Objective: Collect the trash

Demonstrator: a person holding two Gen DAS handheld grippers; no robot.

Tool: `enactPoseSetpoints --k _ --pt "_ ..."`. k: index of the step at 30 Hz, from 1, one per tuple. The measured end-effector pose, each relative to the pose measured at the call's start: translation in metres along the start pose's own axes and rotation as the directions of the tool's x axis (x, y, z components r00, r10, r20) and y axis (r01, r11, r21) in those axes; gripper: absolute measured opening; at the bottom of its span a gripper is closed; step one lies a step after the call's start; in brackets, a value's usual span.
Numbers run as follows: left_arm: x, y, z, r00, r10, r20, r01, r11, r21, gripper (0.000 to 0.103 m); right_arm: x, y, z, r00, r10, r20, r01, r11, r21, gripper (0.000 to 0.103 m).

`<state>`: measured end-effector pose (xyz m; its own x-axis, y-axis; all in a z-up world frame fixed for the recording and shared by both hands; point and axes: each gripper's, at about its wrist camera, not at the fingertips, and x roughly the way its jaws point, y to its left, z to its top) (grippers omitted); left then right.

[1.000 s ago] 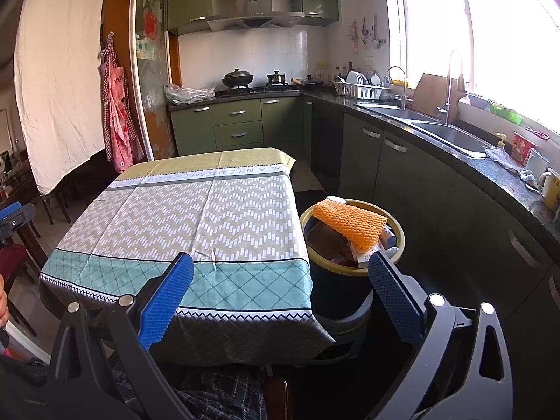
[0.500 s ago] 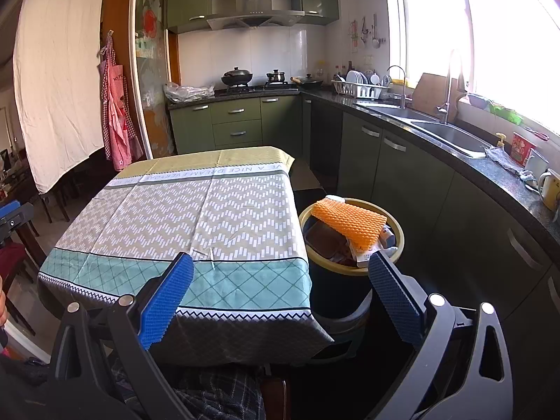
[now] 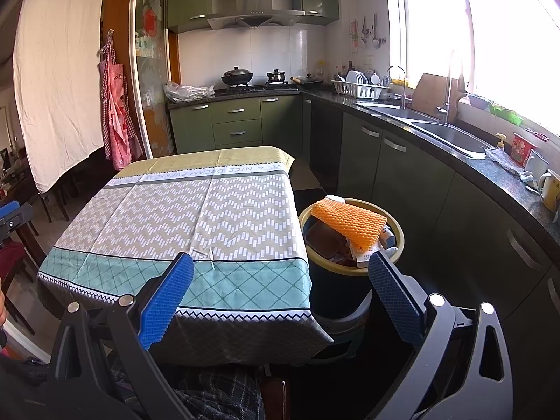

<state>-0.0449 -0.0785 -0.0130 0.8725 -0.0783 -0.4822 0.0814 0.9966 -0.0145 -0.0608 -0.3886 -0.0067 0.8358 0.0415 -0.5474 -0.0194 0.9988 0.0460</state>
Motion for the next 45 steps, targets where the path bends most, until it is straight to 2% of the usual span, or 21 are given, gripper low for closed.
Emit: enactPoseSetpoints --k 32,45 --pt "0.003 0.002 -0.002 1.000 -0.020 -0.014 0.020 1.000 -0.010 0.097 0.006 -0.001 0.000 1.000 0.000 -0.013 0.000 1.000 -0.004 0.099" --pt "0.004 -0.003 -0.001 1.000 0.024 -0.016 -0.024 1.000 0.012 0.096 0.011 -0.001 -0.001 1.000 0.004 -0.023 -0.004 1.000 -0.010 0.099"
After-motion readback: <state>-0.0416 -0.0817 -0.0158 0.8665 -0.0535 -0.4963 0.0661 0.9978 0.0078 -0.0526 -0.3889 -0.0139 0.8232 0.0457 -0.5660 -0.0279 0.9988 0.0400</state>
